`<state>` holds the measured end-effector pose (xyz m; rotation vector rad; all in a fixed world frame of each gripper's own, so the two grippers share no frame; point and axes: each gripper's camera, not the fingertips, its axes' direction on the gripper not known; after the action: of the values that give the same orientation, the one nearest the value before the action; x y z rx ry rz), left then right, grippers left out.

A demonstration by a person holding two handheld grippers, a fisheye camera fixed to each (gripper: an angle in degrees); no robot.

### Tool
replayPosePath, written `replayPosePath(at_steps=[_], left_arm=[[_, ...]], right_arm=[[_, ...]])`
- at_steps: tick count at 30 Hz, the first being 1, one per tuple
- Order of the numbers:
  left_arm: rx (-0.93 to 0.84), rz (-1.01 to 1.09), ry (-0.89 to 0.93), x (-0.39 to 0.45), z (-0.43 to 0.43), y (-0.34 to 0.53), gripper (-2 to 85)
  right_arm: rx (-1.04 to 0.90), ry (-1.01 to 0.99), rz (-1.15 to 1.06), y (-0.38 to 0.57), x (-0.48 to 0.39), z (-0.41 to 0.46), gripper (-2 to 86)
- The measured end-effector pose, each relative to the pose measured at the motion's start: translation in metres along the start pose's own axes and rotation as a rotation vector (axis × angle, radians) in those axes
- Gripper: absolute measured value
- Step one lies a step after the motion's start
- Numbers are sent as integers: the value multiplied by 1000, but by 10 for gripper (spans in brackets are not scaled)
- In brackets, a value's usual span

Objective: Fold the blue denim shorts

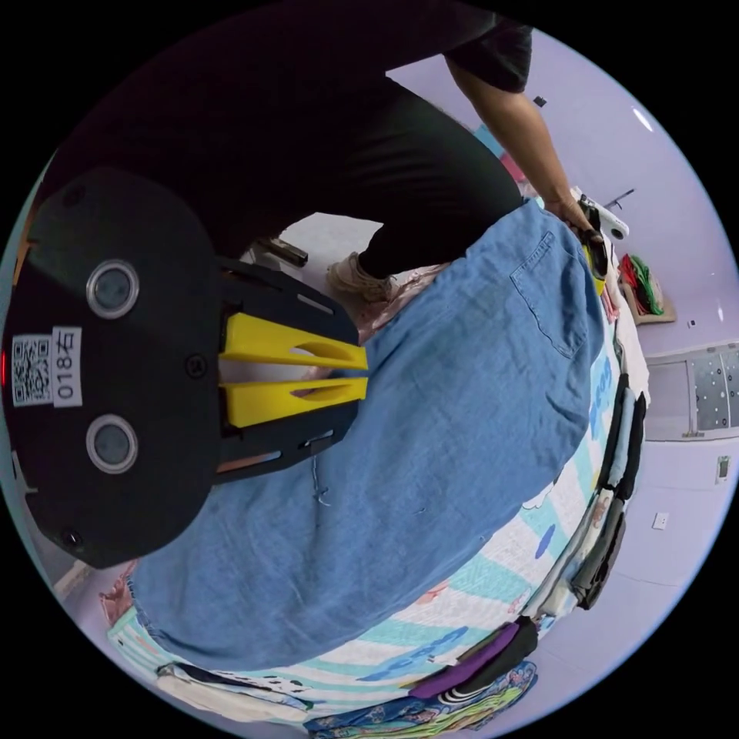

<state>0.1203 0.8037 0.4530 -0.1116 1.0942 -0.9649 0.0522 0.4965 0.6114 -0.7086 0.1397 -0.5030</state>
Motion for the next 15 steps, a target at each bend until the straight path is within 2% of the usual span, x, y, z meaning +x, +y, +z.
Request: replayPosePath(at_steps=[3, 6, 8, 10, 12, 15], left_arm=[[-17, 21, -136, 13, 3, -12, 177], [-12, -34, -95, 9, 14, -20, 180], [-71, -31, -17, 15, 27, -31, 166], [-115, -13, -31, 27, 35, -37, 149], [-98, -22, -120, 43, 36, -42, 136], [60, -89, -275, 68, 5, -49, 127]], right_arm=[[-10, -15, -22, 2, 3, -4, 6], [-9, -22, -33, 7, 8, -12, 4], [-4, -22, -28, 11, 13, -19, 2], [5, -23, -14, 15, 19, -26, 1], [28, -17, 16, 22, 29, -40, -1], [47, -3, 53, 34, 41, -58, -2]])
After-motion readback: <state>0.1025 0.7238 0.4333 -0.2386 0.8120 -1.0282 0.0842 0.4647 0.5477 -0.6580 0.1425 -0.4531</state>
